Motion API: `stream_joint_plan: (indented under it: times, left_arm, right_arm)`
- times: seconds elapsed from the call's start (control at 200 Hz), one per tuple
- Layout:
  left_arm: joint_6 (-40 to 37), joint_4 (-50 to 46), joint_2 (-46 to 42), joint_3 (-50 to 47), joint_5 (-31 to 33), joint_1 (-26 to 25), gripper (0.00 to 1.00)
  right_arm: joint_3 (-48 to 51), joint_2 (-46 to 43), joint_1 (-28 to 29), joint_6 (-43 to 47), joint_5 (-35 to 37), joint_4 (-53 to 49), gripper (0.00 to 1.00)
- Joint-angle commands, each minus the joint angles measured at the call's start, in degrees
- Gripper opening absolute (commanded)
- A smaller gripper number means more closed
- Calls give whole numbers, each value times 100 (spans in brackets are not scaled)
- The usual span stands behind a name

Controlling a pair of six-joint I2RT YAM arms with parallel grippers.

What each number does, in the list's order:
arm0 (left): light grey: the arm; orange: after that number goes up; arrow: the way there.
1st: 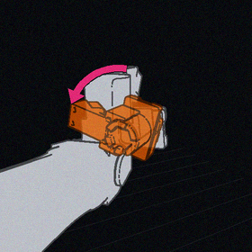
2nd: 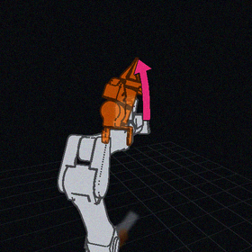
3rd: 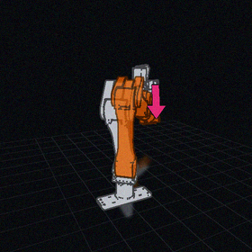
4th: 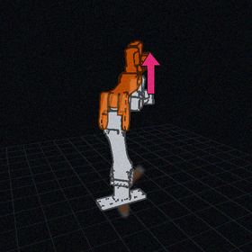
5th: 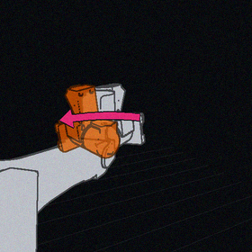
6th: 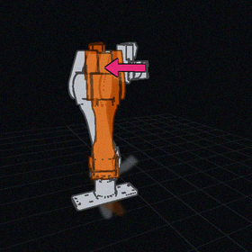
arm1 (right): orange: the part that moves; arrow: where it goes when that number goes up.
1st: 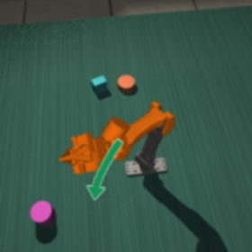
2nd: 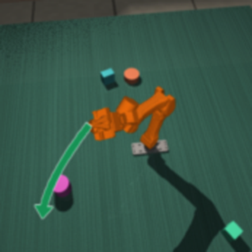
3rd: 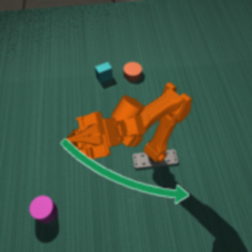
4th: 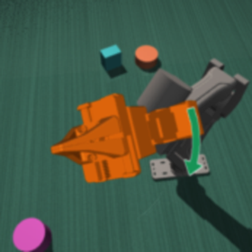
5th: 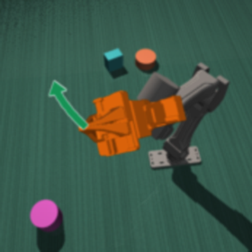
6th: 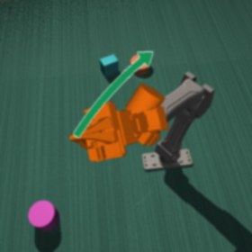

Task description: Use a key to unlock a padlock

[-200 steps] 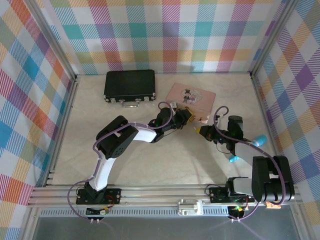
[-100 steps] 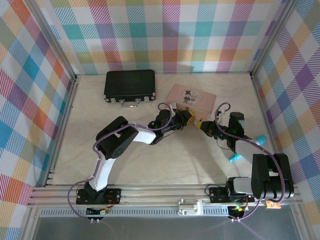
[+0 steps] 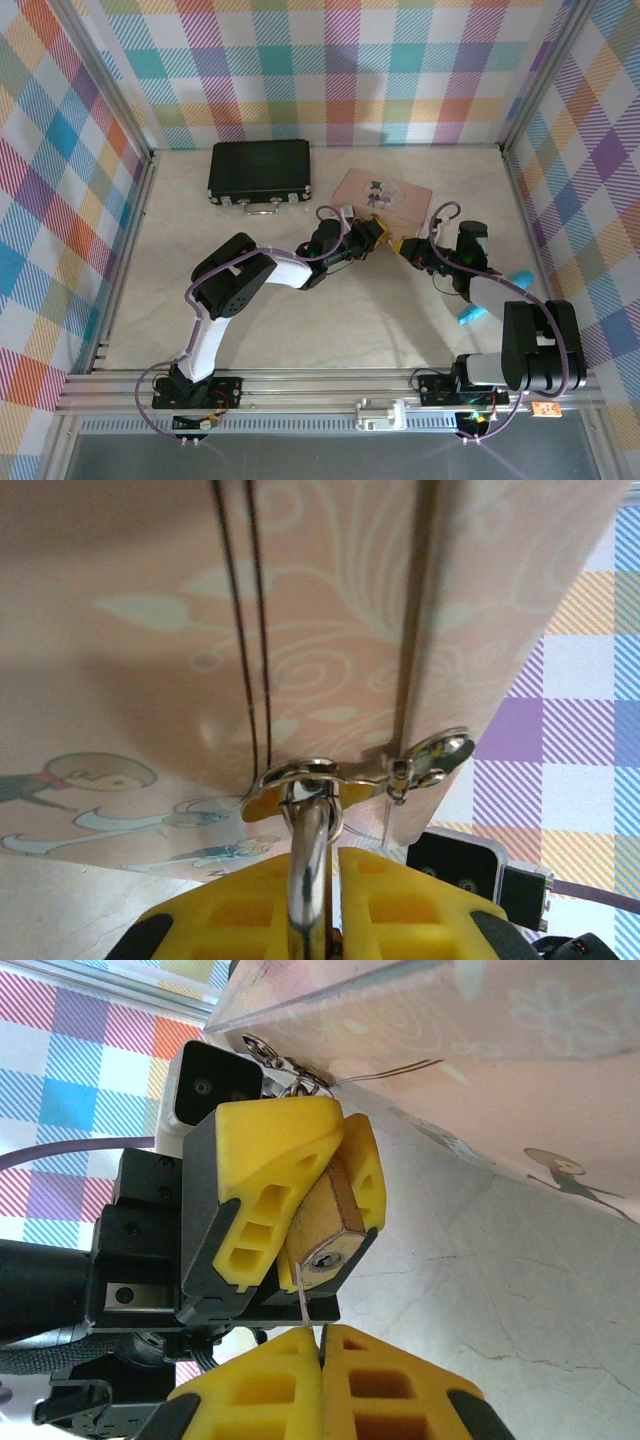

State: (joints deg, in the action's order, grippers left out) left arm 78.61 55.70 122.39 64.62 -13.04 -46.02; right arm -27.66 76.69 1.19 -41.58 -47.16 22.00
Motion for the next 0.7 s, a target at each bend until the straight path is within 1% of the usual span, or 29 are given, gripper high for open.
stream_joint_plan:
  times: [0.0,0.12,0.245,0.475,0.695]
  left_arm:
    - [-92,473,-409,68,-70,-91,0]
    - [-144,432,-427,59,-32,-85,0]
    - [-162,413,-424,84,-25,-97,0]
    - [-207,353,-416,126,-44,-131,0]
    - [-259,309,-468,125,-38,-161,0]
  right_arm:
    - [-37,-70,39,-3,-33,124,0]
    - [85,-260,35,125,43,-134,0]
    - [237,-399,48,126,75,-181,0]
    - [209,-283,195,-2,88,18,0]
    - [183,-206,215,-27,163,65,0]
